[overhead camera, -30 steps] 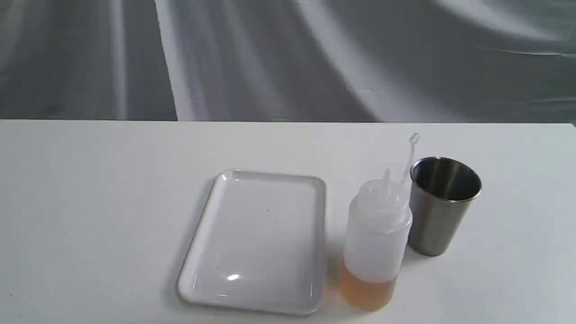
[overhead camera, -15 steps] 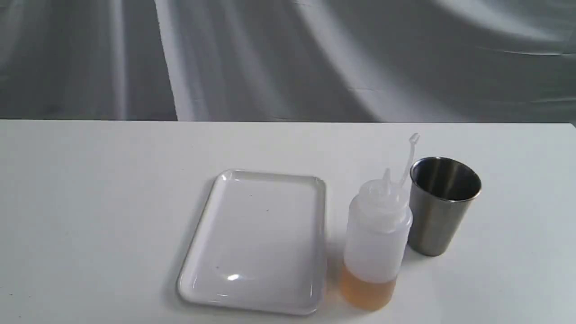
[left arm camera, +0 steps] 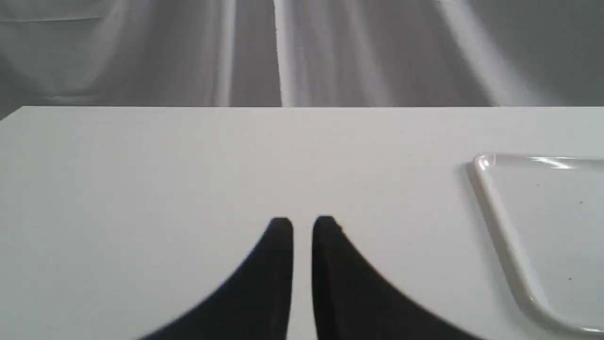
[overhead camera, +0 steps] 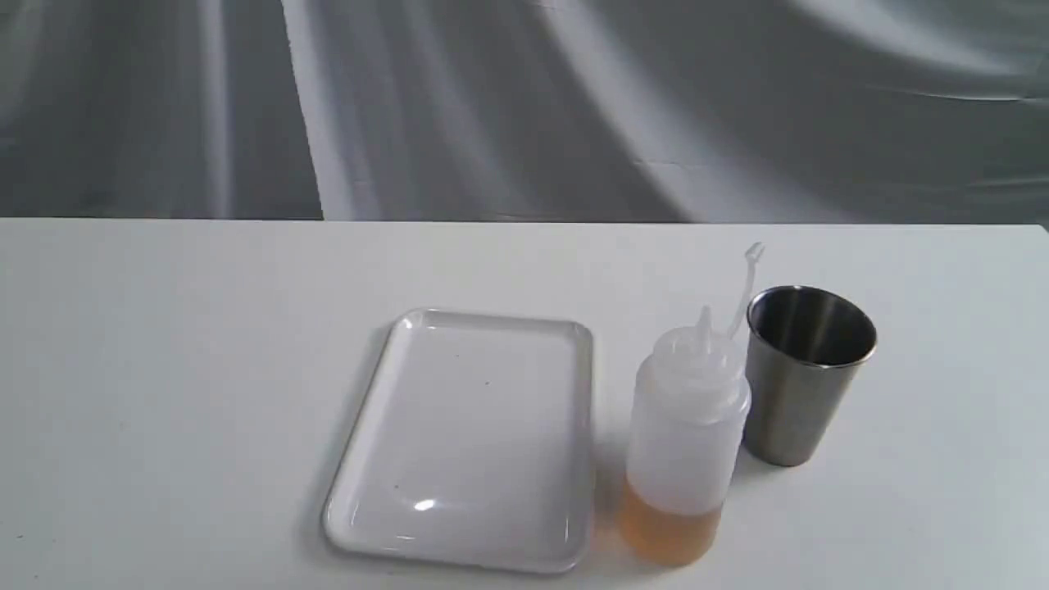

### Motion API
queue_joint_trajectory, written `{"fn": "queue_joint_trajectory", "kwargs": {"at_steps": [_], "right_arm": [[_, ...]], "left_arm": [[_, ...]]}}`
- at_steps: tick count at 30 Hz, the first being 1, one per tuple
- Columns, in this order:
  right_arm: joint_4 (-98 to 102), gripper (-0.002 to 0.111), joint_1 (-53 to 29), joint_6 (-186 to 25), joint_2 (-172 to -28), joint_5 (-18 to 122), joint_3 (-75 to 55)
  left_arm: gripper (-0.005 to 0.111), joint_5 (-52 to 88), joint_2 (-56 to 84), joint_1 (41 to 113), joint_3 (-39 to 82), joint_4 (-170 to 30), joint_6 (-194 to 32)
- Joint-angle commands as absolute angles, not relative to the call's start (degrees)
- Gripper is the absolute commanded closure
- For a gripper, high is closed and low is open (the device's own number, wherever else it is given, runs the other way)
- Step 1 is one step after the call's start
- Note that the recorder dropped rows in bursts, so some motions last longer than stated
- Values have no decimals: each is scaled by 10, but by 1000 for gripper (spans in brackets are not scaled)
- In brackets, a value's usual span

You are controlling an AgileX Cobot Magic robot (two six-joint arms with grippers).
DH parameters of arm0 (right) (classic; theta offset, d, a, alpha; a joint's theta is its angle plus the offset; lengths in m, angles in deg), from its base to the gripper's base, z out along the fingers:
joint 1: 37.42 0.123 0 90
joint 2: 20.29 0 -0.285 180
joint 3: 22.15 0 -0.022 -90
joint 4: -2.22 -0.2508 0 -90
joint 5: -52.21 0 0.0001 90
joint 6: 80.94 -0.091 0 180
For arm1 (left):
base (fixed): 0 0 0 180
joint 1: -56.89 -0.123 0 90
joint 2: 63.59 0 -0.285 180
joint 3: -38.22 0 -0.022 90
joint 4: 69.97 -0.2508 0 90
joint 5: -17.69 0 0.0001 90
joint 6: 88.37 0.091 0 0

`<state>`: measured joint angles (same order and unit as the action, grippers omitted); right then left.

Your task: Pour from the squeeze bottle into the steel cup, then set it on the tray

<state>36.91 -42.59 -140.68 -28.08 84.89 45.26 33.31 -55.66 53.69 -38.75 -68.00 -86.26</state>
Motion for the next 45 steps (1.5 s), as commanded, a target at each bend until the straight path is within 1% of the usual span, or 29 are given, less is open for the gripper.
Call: {"fn": "queue_joint_trajectory", "kwargs": {"at_steps": [1, 6, 11, 15, 20, 28, 33, 40, 45], "right_arm": [[457, 108, -425, -1452, -303, 775, 373], [583, 108, -425, -1456, -354, 696, 265], [597, 108, -426, -1457, -407, 621, 182], [627, 108, -426, -1459, -451, 616, 141], [628, 108, -426, -1487, -506, 588, 87], [628, 108, -426, -1544, -588, 588, -5], [632, 108, -426, -1545, -613, 588, -37], [635, 108, -426, -1545, -624, 588, -37], [635, 108, -426, -1546, -623, 548, -37]], "left_arm": [[98, 329, -558, 538, -390, -680, -864], [98, 329, -558, 538, -390, -680, -864], [98, 329, -558, 538, -390, -680, -864], [98, 329, -558, 538, -390, -680, -865], [98, 329, -558, 538, -390, -680, -865], [98, 329, -558, 538, -390, -680, -864], [98, 329, -558, 538, -390, -680, -864], [98, 329, -558, 538, -390, -680, -865], [98, 329, -558, 538, -390, -680, -865]]}}
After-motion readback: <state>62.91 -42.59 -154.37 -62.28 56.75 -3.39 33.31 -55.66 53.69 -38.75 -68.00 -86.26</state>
